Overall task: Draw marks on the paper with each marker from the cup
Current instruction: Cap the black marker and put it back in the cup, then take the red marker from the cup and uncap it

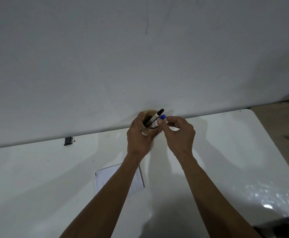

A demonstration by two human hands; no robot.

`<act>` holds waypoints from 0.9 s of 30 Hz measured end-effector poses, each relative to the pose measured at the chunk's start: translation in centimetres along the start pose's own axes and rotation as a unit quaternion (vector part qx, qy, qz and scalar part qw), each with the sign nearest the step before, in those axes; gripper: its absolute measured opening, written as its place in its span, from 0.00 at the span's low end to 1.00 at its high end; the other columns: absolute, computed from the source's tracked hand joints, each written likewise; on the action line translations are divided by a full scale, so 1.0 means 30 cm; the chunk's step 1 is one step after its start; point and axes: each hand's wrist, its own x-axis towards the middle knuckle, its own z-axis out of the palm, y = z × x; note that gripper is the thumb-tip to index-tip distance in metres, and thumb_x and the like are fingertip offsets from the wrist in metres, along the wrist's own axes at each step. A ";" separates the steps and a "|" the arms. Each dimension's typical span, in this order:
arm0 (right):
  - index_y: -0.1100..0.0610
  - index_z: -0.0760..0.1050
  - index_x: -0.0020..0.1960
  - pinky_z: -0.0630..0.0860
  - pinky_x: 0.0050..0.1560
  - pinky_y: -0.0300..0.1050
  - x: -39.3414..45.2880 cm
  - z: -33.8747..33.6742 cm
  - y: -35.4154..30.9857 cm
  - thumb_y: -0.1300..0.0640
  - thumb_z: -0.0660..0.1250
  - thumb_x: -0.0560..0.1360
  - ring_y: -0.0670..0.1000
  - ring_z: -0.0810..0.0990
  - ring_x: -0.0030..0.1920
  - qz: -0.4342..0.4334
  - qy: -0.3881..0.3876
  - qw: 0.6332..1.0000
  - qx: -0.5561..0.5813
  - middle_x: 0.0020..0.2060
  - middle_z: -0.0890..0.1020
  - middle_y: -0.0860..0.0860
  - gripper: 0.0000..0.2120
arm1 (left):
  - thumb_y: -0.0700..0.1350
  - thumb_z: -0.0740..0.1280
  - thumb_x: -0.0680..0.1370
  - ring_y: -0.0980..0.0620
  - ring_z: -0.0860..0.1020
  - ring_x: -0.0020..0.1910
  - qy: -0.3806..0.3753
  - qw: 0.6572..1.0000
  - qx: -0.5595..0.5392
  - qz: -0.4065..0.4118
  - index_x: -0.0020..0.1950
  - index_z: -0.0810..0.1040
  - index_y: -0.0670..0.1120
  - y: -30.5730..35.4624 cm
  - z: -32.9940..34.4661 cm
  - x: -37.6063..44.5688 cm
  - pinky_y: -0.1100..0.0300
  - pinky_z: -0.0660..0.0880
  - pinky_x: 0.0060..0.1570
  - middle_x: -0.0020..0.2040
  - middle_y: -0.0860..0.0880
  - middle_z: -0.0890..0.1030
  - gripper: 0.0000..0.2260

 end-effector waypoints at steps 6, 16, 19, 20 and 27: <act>0.59 0.86 0.46 0.71 0.46 0.23 -0.002 0.013 0.005 0.55 0.78 0.73 0.34 0.81 0.41 0.000 -0.005 1.000 -0.005 0.40 0.86 0.48 0.07 | 0.47 0.78 0.71 0.69 0.79 0.54 0.010 1.000 0.003 0.001 0.55 0.72 0.72 0.008 -0.001 -0.003 0.71 0.75 0.53 0.51 0.71 0.81 0.25; 0.57 0.80 0.47 0.82 0.45 0.44 0.042 -0.120 -0.090 0.52 0.70 0.79 0.46 0.86 0.46 0.004 0.045 0.992 0.114 0.42 0.87 0.49 0.08 | 0.46 0.76 0.74 0.59 0.81 0.57 -0.008 1.000 0.017 0.001 0.61 0.77 0.60 0.049 0.005 -0.013 0.49 0.82 0.55 0.55 0.60 0.83 0.19; 0.51 0.76 0.48 0.84 0.51 0.58 0.058 -0.181 -0.130 0.52 0.67 0.81 0.53 0.87 0.49 -0.001 0.062 0.980 0.187 0.43 0.86 0.50 0.05 | 0.45 0.78 0.73 0.71 0.78 0.55 -0.020 0.998 0.052 -0.030 0.60 0.73 0.70 0.063 -0.008 -0.022 0.62 0.79 0.53 0.52 0.69 0.81 0.25; 0.50 0.74 0.48 0.84 0.51 0.59 0.060 -0.199 -0.142 0.52 0.65 0.82 0.54 0.87 0.48 -0.008 0.063 0.976 0.209 0.43 0.85 0.50 0.05 | 0.45 0.79 0.71 0.75 0.76 0.55 -0.024 0.996 0.065 -0.051 0.64 0.71 0.71 0.056 -0.017 -0.027 0.67 0.77 0.53 0.53 0.71 0.80 0.30; 0.51 0.76 0.47 0.79 0.35 0.48 -0.039 -0.182 -0.116 0.54 0.74 0.77 0.50 0.81 0.31 0.037 -0.036 0.982 0.180 0.36 0.83 0.46 0.07 | 0.54 0.74 0.75 0.55 0.78 0.63 0.041 0.979 0.126 -0.154 0.73 0.71 0.51 0.042 -0.154 -0.149 0.55 0.75 0.63 0.68 0.51 0.79 0.28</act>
